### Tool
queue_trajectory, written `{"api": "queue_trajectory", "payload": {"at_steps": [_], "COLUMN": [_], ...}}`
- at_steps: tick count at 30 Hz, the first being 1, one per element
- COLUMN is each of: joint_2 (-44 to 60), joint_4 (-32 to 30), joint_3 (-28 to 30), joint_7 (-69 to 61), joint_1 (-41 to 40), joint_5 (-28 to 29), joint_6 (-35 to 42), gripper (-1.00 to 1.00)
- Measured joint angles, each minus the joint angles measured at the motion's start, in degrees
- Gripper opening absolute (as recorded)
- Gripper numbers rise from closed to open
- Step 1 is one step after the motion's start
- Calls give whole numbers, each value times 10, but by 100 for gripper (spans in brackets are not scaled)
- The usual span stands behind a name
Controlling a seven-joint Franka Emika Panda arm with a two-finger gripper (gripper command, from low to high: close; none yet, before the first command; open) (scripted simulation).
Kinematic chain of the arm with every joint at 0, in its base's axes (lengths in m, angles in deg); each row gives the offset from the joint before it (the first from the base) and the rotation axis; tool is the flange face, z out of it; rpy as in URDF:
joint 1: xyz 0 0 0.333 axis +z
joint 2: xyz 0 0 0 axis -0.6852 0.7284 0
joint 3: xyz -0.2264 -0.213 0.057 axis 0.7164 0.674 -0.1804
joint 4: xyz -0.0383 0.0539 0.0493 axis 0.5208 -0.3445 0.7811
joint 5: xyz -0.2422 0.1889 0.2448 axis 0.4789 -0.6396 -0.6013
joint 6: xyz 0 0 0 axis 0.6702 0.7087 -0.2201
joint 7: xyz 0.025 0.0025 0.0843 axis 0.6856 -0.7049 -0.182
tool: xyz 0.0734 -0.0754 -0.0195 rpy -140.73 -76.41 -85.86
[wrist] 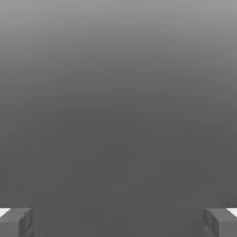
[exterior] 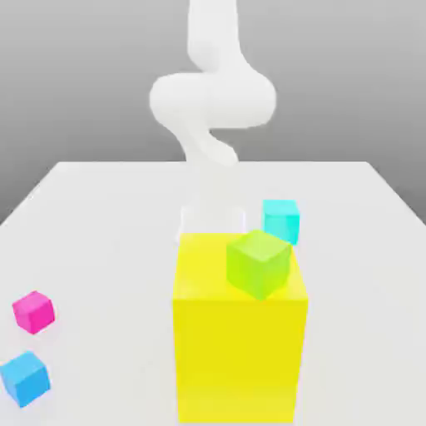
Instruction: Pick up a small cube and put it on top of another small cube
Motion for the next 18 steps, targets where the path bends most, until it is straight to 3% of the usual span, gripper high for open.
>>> {"api": "queue_trajectory", "payload": {"at_steps": [18], "joint_2": [377], "joint_4": [-14], "joint_3": [127], "joint_7": [-28], "joint_1": [-58], "joint_5": [-94], "joint_6": [-117], "gripper": [0]}}
